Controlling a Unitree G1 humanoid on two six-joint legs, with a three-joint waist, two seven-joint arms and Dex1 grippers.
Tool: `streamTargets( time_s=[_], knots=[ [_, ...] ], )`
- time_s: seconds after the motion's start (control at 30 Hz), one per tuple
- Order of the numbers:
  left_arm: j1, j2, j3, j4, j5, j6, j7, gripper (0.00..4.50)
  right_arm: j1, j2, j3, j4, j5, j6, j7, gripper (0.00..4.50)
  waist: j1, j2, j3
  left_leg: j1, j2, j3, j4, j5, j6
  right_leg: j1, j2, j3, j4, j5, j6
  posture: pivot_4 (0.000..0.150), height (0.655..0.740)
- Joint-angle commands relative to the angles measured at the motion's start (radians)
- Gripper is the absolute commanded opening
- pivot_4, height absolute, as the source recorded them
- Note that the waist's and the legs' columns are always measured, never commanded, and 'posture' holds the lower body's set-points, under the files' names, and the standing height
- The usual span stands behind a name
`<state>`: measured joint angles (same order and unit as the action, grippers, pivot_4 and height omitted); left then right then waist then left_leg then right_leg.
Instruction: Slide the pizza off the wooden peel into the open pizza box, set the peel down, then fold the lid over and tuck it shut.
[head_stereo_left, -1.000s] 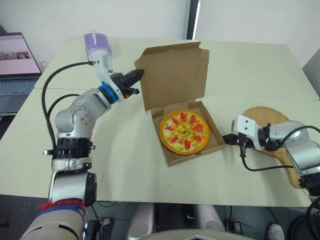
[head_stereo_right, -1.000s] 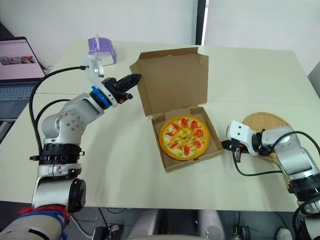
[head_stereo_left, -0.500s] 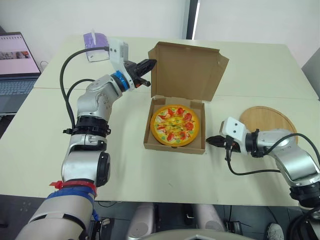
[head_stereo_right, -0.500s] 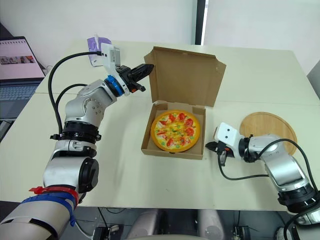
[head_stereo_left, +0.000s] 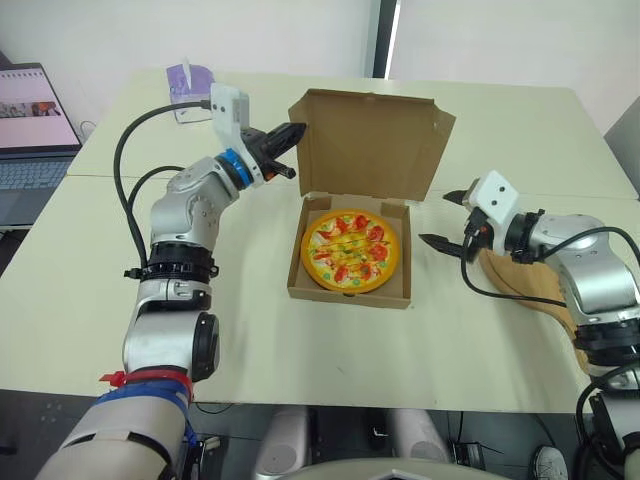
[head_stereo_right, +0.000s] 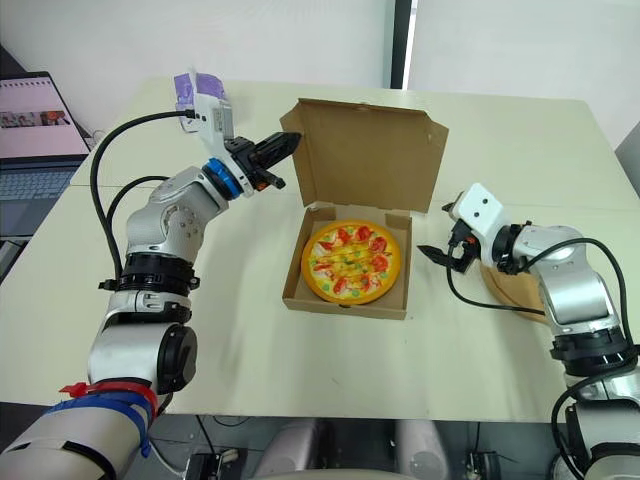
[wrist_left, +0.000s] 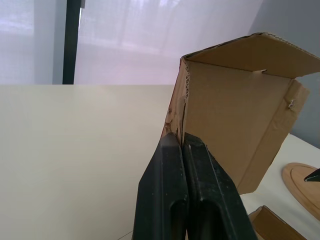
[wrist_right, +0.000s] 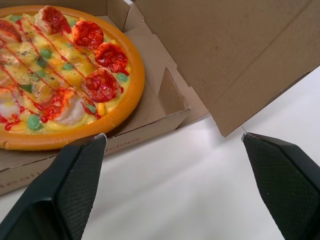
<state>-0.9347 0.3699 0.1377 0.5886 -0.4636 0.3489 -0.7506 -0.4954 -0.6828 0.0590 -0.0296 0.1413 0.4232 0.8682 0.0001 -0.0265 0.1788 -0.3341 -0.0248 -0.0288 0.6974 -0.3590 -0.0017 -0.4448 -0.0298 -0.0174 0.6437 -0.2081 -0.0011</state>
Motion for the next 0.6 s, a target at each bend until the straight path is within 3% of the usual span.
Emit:
streamTargets(
  time_s=[0.03, 0.3, 0.6],
  knots=[
    [0.007, 0.020, 0.025, -0.094, 0.001, 0.018, 0.022, 0.00, -0.042, 0.022, -0.048, -0.001, 0.025, -0.007, -0.038, 4.46, 0.000, 0.000, 0.000, 0.000, 0.000, 0.000, 0.000, 0.000, 0.000, 0.000, 0.000, 0.000, 0.000, 0.000, 0.000, 0.150, 0.7400],
    [0.032, 0.023, 0.033, -0.198, -0.005, 0.055, 0.063, 0.00, -0.127, 0.088, -0.107, 0.067, 0.024, -0.022, -0.154, 4.46, -0.002, 0.000, 0.000, 0.000, 0.000, 0.001, 0.000, 0.000, 0.000, -0.001, 0.000, 0.001, 0.001, 0.000, 0.000, 0.150, 0.7400],
    [0.042, 0.012, 0.024, -0.234, 0.003, 0.063, 0.079, 0.00, -0.245, 0.165, -0.166, 0.068, 0.123, 0.060, -0.211, 4.46, -0.003, 0.000, 0.000, -0.006, 0.000, 0.002, 0.001, 0.000, 0.000, -0.007, 0.000, 0.001, 0.002, 0.001, -0.001, 0.150, 0.7400]
  ],
)
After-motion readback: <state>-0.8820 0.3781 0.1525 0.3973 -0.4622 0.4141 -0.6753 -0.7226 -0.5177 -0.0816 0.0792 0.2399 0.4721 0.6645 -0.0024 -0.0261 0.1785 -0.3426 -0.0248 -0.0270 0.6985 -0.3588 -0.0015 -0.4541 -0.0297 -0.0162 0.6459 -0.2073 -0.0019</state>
